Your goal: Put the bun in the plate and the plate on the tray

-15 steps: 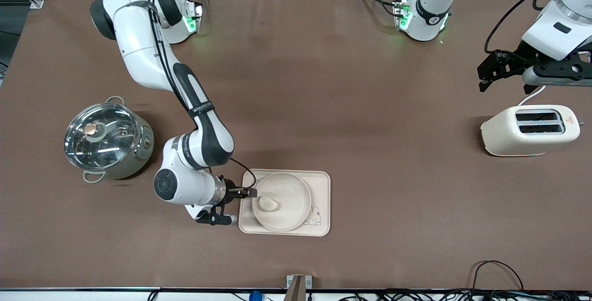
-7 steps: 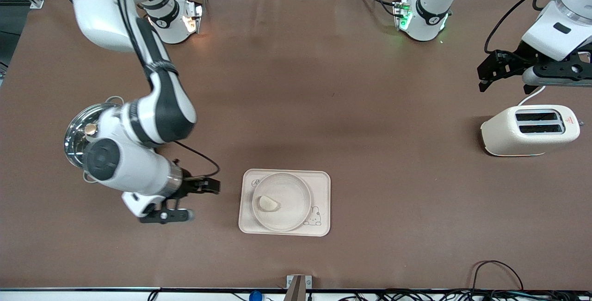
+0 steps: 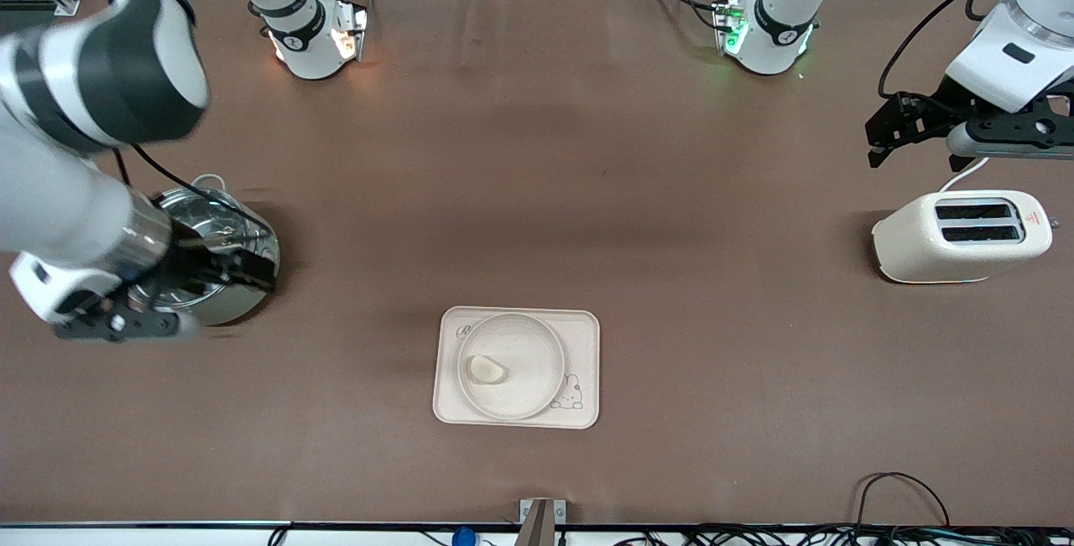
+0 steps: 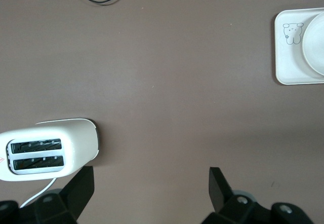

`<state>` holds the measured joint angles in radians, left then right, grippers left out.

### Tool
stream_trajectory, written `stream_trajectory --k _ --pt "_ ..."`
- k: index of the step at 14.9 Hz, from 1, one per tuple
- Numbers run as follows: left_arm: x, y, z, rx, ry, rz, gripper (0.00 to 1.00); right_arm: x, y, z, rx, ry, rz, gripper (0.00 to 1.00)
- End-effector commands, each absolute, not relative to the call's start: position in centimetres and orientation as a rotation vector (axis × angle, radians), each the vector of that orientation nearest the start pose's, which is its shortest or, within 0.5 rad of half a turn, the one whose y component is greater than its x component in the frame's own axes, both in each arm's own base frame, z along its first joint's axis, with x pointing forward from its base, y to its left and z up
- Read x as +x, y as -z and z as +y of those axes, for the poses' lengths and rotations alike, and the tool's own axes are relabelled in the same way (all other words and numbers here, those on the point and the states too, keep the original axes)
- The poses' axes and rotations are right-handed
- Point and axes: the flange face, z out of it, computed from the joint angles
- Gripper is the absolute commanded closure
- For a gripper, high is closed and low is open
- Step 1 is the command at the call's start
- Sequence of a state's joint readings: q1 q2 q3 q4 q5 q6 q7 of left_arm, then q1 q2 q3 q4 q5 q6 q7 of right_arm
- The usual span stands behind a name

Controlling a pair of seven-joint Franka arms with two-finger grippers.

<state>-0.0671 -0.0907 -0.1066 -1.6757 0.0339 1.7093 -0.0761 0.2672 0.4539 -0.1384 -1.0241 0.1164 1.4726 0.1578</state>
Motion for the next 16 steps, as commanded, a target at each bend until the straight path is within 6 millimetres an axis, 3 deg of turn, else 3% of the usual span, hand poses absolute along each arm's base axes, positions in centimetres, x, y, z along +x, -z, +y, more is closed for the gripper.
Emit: stream_trajectory --k 1,9,12,16 --pt "53.2 -64.2 -9.2 -3.120 0.194 0.177 0.00 62.7 -61.2 8.5 -3.084 -0.065 -0.012 0.00" --pt "53.2 -64.2 -9.2 -3.120 0.194 0.177 0.00 52.7 -65.0 -3.0 -3.101 -0.059 -0.016 0.00" --pt "53.2 -64.2 -9.2 -3.120 0.194 0.174 0.00 50.3 -65.4 -4.5 -3.098 -0.053 -0.024 0.00" --pt "53.2 -64.1 -9.2 -3.123 0.189 0.176 0.00 49.2 -65.8 -4.7 -3.111 -0.034 -0.025 0.00"
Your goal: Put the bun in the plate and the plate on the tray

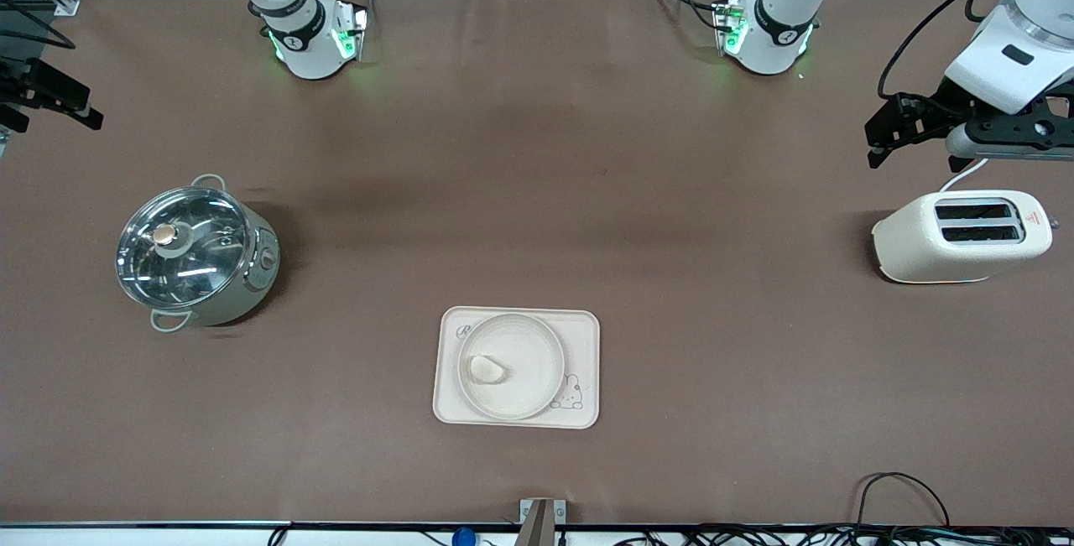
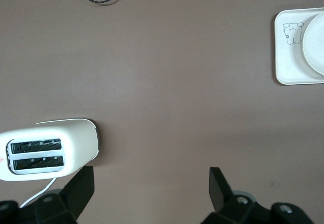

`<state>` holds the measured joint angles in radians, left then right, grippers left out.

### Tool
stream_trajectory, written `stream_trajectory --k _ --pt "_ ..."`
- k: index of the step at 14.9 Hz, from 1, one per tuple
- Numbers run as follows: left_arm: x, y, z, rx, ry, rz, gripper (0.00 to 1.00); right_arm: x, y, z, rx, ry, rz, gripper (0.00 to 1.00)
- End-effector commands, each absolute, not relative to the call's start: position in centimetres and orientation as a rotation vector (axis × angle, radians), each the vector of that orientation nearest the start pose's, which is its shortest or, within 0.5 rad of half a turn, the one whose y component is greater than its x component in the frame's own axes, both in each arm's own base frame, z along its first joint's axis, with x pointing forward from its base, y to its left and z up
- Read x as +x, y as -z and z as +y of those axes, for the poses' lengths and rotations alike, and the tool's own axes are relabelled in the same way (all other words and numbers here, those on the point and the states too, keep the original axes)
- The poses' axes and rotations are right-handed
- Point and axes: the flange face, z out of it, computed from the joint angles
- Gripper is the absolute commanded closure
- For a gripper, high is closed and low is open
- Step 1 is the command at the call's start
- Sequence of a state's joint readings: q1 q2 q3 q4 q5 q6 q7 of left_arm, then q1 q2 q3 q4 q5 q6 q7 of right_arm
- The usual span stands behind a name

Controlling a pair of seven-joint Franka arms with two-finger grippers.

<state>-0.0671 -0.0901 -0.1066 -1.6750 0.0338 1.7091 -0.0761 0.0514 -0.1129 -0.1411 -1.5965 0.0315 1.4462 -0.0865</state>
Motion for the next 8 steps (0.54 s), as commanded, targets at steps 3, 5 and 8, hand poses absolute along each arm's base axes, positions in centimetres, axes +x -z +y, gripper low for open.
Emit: stream_trajectory --k 3,5,8 --pt "53.21 -64.07 -9.21 -3.123 0.189 0.176 0.00 48.96 -66.14 -4.59 -3.111 -0.024 -0.026 0.00" --pt "53.23 -64.16 -9.21 -3.123 0.194 0.174 0.00 49.03 -65.98 -4.73 -3.111 -0.031 -0.021 0.00" --pt "53.68 -64.38 -8.81 -3.126 0.201 0.155 0.00 49.21 -65.91 -4.65 -3.112 -0.031 -0.023 0.00"
